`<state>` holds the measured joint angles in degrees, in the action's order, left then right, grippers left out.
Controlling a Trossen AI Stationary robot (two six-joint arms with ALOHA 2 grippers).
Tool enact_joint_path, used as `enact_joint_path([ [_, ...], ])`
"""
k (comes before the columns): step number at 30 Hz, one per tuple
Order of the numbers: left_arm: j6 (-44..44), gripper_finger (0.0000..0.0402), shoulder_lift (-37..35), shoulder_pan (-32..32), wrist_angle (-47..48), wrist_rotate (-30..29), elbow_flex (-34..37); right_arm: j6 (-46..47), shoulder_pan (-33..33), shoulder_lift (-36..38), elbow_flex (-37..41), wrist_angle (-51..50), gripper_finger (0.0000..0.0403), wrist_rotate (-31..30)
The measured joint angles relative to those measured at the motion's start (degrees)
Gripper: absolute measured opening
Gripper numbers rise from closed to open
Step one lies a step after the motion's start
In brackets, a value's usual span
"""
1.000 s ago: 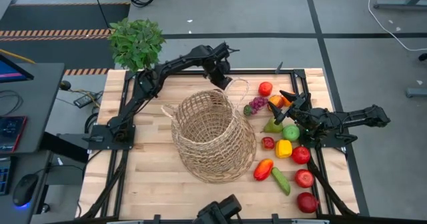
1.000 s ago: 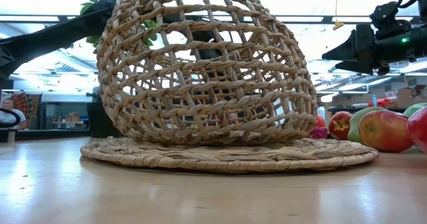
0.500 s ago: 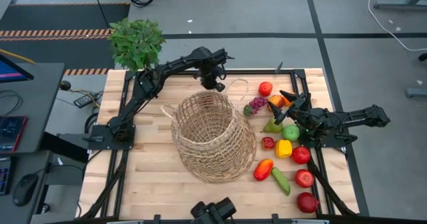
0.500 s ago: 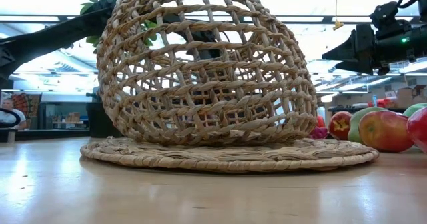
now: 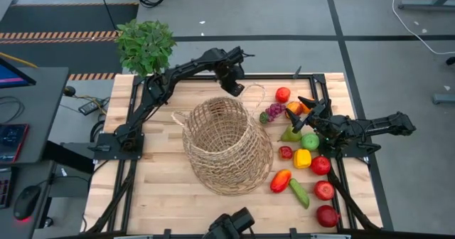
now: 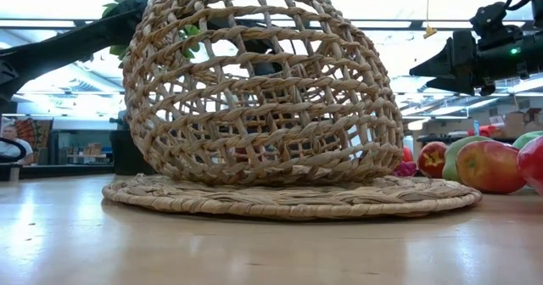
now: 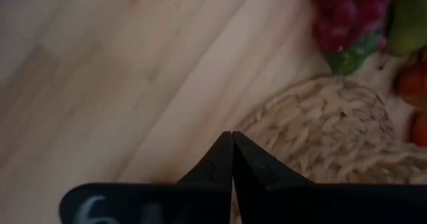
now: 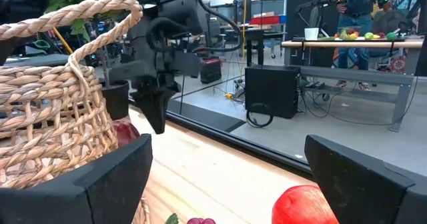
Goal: Build produce basket
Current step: Put the dark red apple into the brown basket
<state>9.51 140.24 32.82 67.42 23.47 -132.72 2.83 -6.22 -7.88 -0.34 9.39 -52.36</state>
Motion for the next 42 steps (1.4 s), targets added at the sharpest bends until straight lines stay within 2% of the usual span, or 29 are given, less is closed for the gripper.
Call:
enact_joint_path([
  [6, -2.99, 0.0007, 0.33, 0.89, 10.02, 0.2, 0.08, 0.0, 0.02, 0.0, 0.02, 0.0, 0.0396, 0.0],
  [11, -4.19, 0.0007, 0.33, 1.5, 18.37, -8.1, 0.06, 0.01, 0.01, 0.01, 0.01, 0.02, 0.0396, 0.0],
  [14, -4.14, 0.0007, 0.33, 1.85, 19.98, -10.65, 0.06, 0.0, 0.01, 0.0, 0.01, 0.01, 0.0396, 0.0],
  [22, -4.17, 0.0007, -0.21, 1.24, 12.46, -6.39, -1.86, 0.01, 0.02, 0.0, 0.02, 0.01, 0.0396, 0.01],
  [28, -4.45, 0.0007, 0.44, 1.88, 15.95, -6.45, -1.44, 0.0, 0.0, 0.0, 0.0, 0.02, 0.0396, 0.0],
  [36, -3.09, 0.0007, 0.34, 3.46, 18.15, -5.61, 5.21, 0.02, 0.0, 0.0, 0.0, 0.0, 0.0396, 0.0],
  [42, -2.85, 0.0007, 0.36, 4.36, 20.1, -5.53, 6.75, 0.0, 0.0, 0.0, 0.02, 0.02, 0.0396, 0.02],
])
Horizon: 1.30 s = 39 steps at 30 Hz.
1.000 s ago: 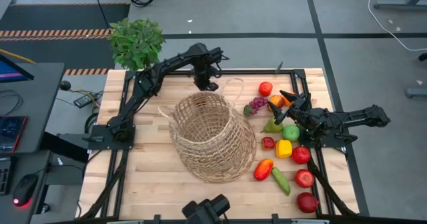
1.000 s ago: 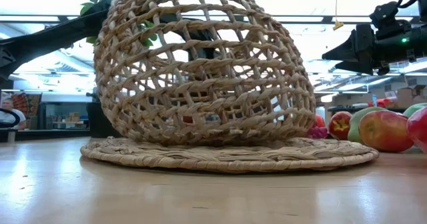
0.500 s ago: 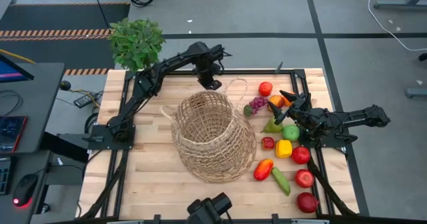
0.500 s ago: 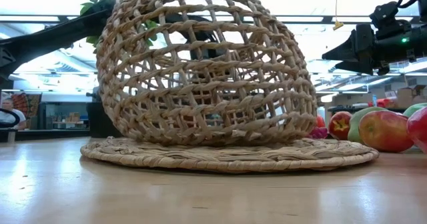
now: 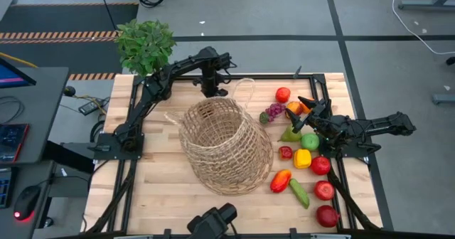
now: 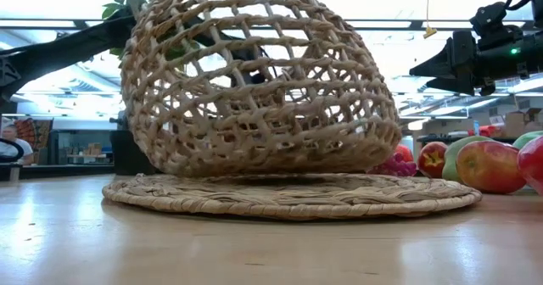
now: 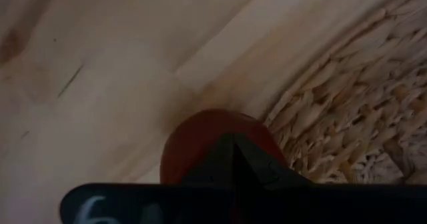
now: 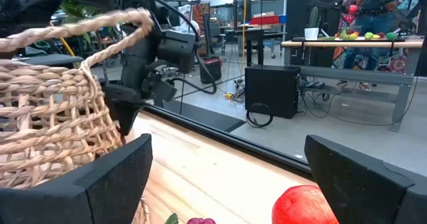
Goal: Build produce basket
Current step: Put the dark red apple into the brown basket
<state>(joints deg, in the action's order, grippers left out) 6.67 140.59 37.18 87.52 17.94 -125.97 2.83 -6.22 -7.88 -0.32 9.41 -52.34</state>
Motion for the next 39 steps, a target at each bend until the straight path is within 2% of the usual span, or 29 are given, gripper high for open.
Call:
enact_joint_path([
  [4, 0.99, 0.0007, -0.1, 0.65, -0.81, -3.92, 0.04, 0.02, 0.0, 0.0, 0.0, -0.02, 0.0396, -0.02],
  [11, 4.91, 0.0007, -1.33, 1.3, -4.75, -4.14, -3.66, 0.0, 0.02, 0.0, -0.02, 0.0, 0.0396, -0.02],
  [17, 3.18, 0.0007, -2.2, 1.44, -2.55, -11.08, -6.36, 0.01, 0.01, 0.01, -0.01, -0.01, 0.0396, -0.01],
  [22, 3.68, 0.0007, -6.07, 3.45, -4.08, -11.18, -6.43, 0.02, 0.0, 0.02, 0.0, 0.0, 0.0396, -0.02],
  [28, 4.12, 0.0007, -8.28, 5.8, -5.91, -5.53, -6.43, 0.0, 0.01, 0.0, 0.0, 0.0, 0.0396, -0.02],
  [32, 2.93, 0.0007, -8.26, 4.31, -6.55, -4.79, -6.4, 0.0, 0.0, 0.0, -0.02, -0.02, 0.0396, -0.02],
  [39, 7.0, 0.0007, -11.53, 1.43, -16.63, -4.5, -6.36, 0.01, 0.0, 0.02, 0.0, -0.02, 0.0396, -0.02],
])
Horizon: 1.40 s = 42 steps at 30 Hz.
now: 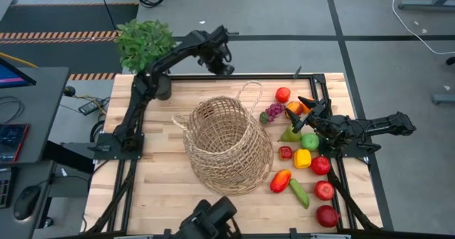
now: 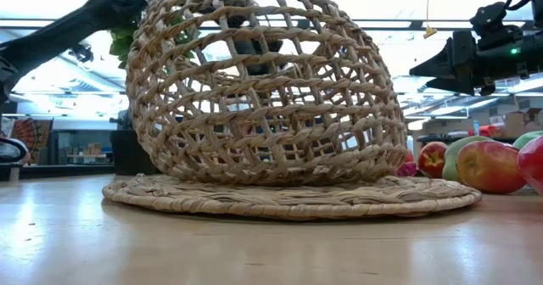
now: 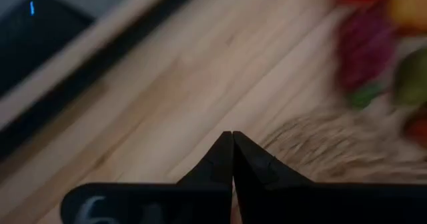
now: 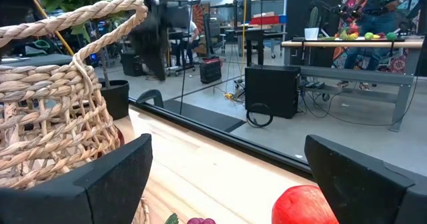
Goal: Build produce basket
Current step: Put the dark red apple into the brown basket
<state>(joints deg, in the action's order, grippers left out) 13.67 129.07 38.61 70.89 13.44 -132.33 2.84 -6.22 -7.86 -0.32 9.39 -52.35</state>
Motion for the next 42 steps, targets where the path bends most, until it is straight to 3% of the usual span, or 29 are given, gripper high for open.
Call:
enact_joint_path([
  [8, 0.42, 0.0007, -11.12, -2.78, -8.55, -8.25, -0.02, -0.01, 0.02, 0.01, 0.0, 0.01, 0.0396, -0.01],
  [14, -8.18, 0.0007, -17.93, -7.16, -8.43, -14.86, -0.04, -0.01, 0.01, 0.0, -0.01, 0.01, 0.0396, 0.01],
  [18, -13.86, 0.0007, -20.6, -9.66, -6.05, -15.33, 1.17, 0.0, 0.02, 0.01, -0.01, 0.02, 0.0396, 0.0],
  [22, -14.32, 0.0007, -25.62, -10.32, -9.71, -15.35, 11.85, -0.01, 0.01, 0.01, -0.02, 0.0, 0.0396, 0.02],
  [27, -11.52, 0.0007, -36.58, -9.61, -24.64, -14.87, 32.58, 0.02, 0.02, -0.01, 0.0, 0.02, 0.0396, 0.02],
  [31, -12.41, 0.0007, -43.36, -9.13, -34.04, -14.14, 43.84, -0.01, 0.0, -0.01, 0.0, 0.02, 0.0396, 0.02],
  [37, -24.28, 0.0011, -44.93, -8.86, -33.67, -15.17, 48.43, -0.01, 0.0, -0.01, -0.02, 0.0, 0.0396, 0.02],
  [42, -25.32, 0.0061, -40.33, -10.13, -21.1, -18.3, 43.68, 0.0, 0.02, 0.0, -0.02, 0.01, 0.0396, 0.01],
])
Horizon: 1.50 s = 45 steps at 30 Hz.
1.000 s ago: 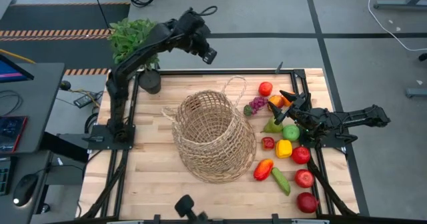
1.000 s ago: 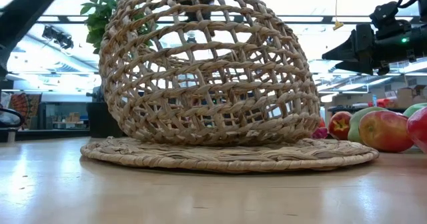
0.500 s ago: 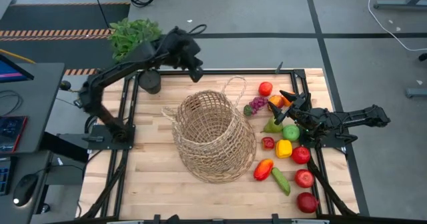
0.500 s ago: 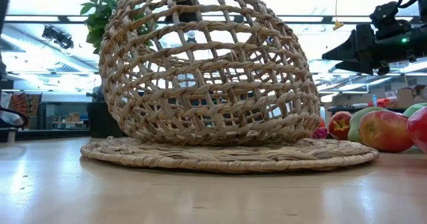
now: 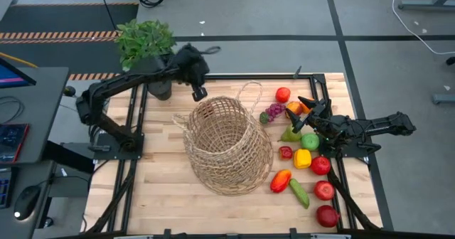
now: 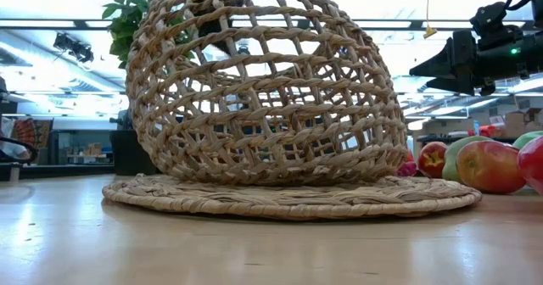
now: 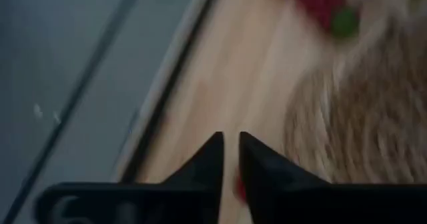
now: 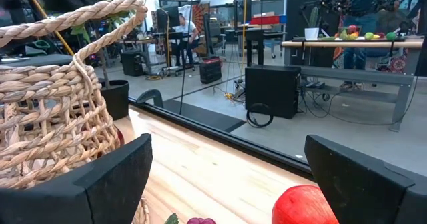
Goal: Build produce basket
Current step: Put the dark red apple into the brown basket
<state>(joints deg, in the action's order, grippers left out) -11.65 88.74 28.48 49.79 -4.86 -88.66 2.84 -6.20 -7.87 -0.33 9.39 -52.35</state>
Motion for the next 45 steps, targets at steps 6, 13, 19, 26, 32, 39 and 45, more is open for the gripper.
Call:
enact_joint_path([
  [6, -11.26, 0.0163, 8.51, 1.73, 15.46, 1.91, -10.99, -0.01, 0.0, 0.01, 0.02, 0.04, 0.0396, 0.01],
  [13, -30.83, 0.0227, 12.16, 2.19, 17.6, 3.04, -15.74, 0.02, 0.0, 0.01, 0.0, 0.02, 0.0396, 0.01],
  [19, -36.62, 0.0239, 12.51, 1.87, 20.84, 2.97, -12.22, 0.01, -0.02, 0.0, 0.02, 0.02, 0.0396, 0.0],
  [26, -34.08, 0.0283, 12.51, 1.2, 20.41, 1.92, -6.84, -0.01, -0.02, -0.01, 0.01, 0.02, 0.0396, 0.0],
  [32, -26.45, 0.0333, 12.51, 1.2, 20.31, 2.19, -2.13, -0.01, 0.0, 0.01, 0.01, 0.02, 0.0396, 0.01],
  [39, -24.26, 0.0348, 12.51, 1.3, 17.48, 7.66, 2.07, -0.01, 0.0, -0.01, 0.02, 0.02, 0.0396, 0.01],
  [45, -28.77, 0.0348, 12.24, 1.66, 16.98, 8.22, 2.92, 0.01, -0.02, -0.01, 0.02, 0.02, 0.0396, 0.01],
])
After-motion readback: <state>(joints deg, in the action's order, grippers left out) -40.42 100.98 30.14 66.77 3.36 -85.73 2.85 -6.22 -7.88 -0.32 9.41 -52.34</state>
